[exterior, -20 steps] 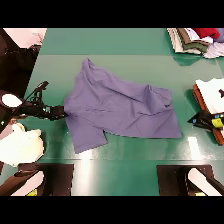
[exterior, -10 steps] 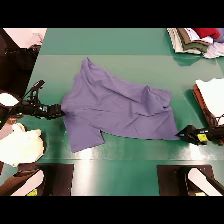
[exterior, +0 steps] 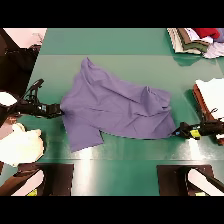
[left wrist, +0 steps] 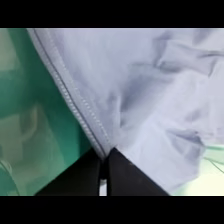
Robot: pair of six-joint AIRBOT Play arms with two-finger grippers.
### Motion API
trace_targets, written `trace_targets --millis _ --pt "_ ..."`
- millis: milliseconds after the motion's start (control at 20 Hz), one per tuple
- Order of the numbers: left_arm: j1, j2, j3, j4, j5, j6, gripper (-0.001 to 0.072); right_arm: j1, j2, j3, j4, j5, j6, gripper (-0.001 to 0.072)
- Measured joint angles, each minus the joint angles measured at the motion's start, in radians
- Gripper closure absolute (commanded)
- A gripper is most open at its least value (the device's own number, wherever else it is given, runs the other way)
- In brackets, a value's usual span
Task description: Fold the shirts.
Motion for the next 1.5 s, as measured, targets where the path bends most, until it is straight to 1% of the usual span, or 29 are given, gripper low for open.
trace_targets --millis 150,250,450,600,800,950,1100,1200,1350,1500 --pt "0.0 0.058 0.122 -0.001 -0.007 -0.001 0.0683 0.044 0.087 0.126 0.017 0.021 0.026 0.0695" --pt "0.0 0.103 0.262 -0.002 -0.011 -0.002 0.0683 0.07 0.154 0.252 0.027 0.015 0.056 0.0695" --pt "0.0 0.157 0.651 -0.003 -0.005 -0.003 0.0683 0.098 0.266 0.585 0.033 -0.047 0.109 0.0694" --pt "0.0 0.17 0.966 -0.004 0.032 -0.003 0.0683 0.097 0.317 0.858 0.029 -0.09 0.123 0.0695" --pt "0.0 0.177 1.283 -0.006 0.079 -0.013 0.0683 0.036 0.341 1.168 0.026 -0.095 0.132 0.0695" --pt "0.0 0.179 1.419 -0.014 0.103 -0.037 0.0684 -0.039 0.347 1.326 0.025 -0.072 0.134 0.0695" --pt "0.0 0.178 1.451 -0.022 0.103 -0.049 0.0684 -0.097 0.32 1.444 0.03 -0.023 0.136 0.0695" --pt "0.0 0.178 1.394 -0.021 0.086 -0.053 0.0684 -0.104 0.275 1.482 0.027 0.032 0.145 0.0695" --pt "0.0 0.158 1.218 -0.021 0.047 -0.056 0.0683 -0.06 0.189 1.449 0.026 0.117 0.154 0.0695" --pt "0.0 0.098 1.015 -0.02 -0.011 -0.057 0.0683 0.035 0.066 1.34 -0.013 0.187 0.158 0.0695"
